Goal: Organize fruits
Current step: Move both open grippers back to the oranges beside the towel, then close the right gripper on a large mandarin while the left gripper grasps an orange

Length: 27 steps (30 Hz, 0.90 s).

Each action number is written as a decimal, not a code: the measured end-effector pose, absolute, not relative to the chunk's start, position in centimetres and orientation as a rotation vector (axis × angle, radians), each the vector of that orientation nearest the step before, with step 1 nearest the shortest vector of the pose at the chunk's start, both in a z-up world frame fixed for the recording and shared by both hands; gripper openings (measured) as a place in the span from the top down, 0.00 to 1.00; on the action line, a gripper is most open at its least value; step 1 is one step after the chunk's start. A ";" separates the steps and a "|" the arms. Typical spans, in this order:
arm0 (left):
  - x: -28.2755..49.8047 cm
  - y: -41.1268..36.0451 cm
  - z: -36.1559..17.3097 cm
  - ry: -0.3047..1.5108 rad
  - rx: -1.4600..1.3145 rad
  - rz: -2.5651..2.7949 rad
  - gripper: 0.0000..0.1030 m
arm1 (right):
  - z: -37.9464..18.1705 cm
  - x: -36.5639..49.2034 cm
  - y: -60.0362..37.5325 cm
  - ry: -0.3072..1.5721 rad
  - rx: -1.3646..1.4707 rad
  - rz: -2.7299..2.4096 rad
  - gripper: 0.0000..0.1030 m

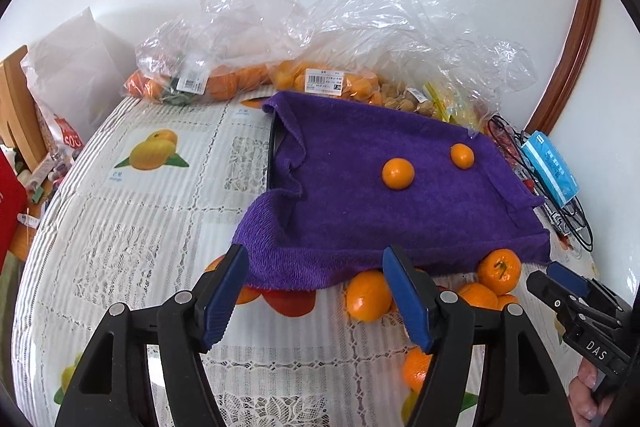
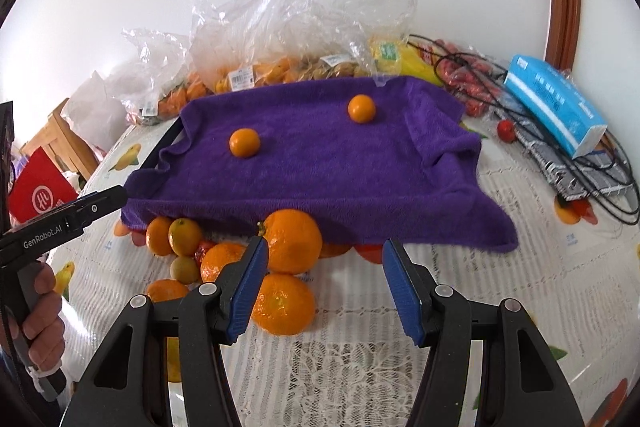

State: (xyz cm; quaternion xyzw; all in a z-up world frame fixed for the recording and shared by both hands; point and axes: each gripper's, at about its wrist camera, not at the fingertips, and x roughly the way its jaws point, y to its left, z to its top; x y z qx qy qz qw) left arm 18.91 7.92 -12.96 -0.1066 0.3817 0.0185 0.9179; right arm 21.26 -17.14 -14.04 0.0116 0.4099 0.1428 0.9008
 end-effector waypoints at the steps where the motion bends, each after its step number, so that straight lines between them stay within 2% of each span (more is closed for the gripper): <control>1: 18.9 8.0 -13.2 0.791 -0.218 0.039 0.34 | -14.2 21.3 -17.1 0.853 0.035 0.304 0.42; 15: 19.0 9.2 -14.7 0.821 -0.248 0.024 0.34 | -16.9 24.2 -14.8 0.932 0.045 0.329 0.42; 16: 19.0 9.2 -14.9 0.826 -0.251 0.019 0.34 | -17.0 24.3 -14.7 0.938 0.047 0.331 0.46; 17: 19.0 9.1 -15.1 0.831 -0.253 0.015 0.34 | -17.1 24.4 -14.7 0.940 0.056 0.348 0.58; 27: 18.8 7.8 -15.8 0.843 -0.237 -0.050 0.34 | -14.6 22.6 -15.2 0.857 0.063 0.375 0.58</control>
